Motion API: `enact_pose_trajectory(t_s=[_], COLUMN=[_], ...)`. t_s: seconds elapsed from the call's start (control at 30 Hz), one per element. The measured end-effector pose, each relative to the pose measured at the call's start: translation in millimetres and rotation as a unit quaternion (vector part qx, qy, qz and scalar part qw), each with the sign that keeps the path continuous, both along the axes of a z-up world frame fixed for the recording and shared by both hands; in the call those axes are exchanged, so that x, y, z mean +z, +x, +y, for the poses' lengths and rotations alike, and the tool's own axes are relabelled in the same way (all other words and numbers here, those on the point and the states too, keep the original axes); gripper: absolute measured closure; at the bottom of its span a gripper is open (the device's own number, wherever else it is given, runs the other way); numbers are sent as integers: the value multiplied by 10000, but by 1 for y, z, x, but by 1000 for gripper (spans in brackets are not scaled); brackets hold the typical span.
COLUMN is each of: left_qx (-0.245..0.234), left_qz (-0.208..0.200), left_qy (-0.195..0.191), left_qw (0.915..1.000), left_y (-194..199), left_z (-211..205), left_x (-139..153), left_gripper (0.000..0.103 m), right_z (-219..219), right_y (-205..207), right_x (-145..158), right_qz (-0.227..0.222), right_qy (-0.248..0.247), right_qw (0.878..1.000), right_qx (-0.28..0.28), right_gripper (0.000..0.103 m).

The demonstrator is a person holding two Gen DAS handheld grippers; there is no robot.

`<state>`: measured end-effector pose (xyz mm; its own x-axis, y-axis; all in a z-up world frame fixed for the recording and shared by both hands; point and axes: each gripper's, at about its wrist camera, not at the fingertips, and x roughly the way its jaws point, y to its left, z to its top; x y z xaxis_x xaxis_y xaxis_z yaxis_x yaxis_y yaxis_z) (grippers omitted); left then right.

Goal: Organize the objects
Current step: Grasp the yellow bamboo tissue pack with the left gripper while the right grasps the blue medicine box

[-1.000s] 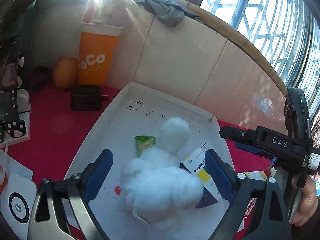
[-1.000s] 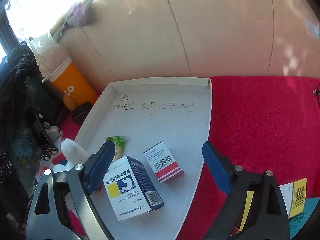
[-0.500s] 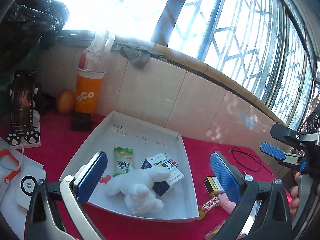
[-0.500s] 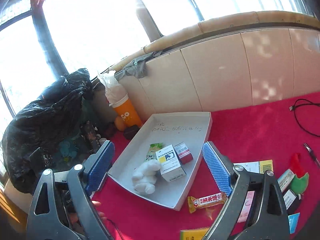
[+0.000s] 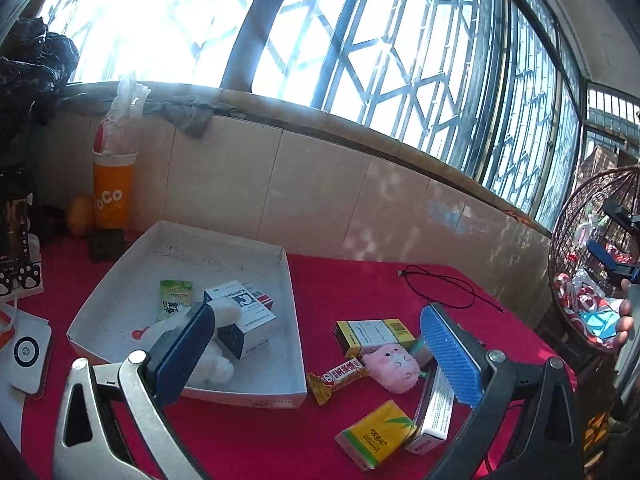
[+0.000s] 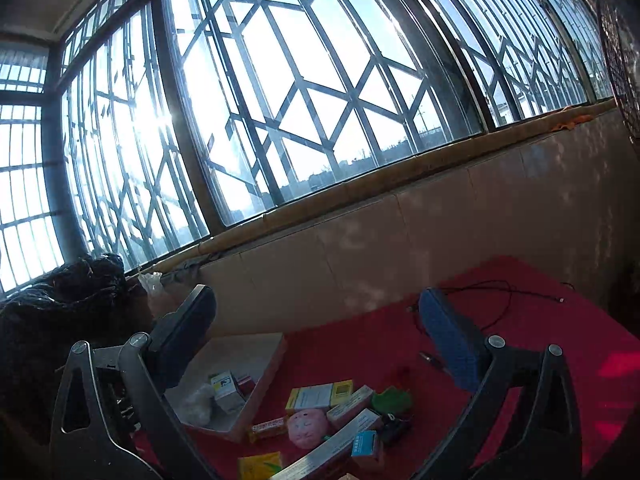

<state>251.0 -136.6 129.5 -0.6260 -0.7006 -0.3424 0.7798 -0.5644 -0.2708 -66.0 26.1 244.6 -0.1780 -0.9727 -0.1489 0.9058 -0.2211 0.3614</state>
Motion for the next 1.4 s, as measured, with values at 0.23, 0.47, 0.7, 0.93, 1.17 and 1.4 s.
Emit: enact_pose_trajectory(t_s=[0.23, 0.47, 0.7, 0.93, 1.17, 1.4], left_qx=[-113, -236, -427, -1316, -1509, -1978], left_qz=[-206, -382, -696, -1623, -2368, -3102], left_qy=[76, 222, 490, 516, 596, 377], left_qw=[9997, 9987, 9955, 9766, 9579, 9291], left_y=[-15, -23, -33, -73, -89, -113], left_z=[6, 5, -1, 9, 8, 14], left_x=[-7, -13, -30, -58, -87, -105], left_gripper=[0, 0, 0, 0, 0, 0], right_z=[33, 47, 18, -50, -95, -113], right_y=[-35, -48, -40, -6, 14, 12], right_x=[-22, -31, -64, -136, -174, -193], right_qz=[-518, -641, -566, -263, -211, -533], right_qy=[-134, -73, 1165, 2598, 3001, 3180], right_qw=[9974, 9959, 9911, 9645, 9513, 9446], right_qx=[-482, -632, -320, 389, 672, 607], right_gripper=[0, 0, 0, 0, 10, 19])
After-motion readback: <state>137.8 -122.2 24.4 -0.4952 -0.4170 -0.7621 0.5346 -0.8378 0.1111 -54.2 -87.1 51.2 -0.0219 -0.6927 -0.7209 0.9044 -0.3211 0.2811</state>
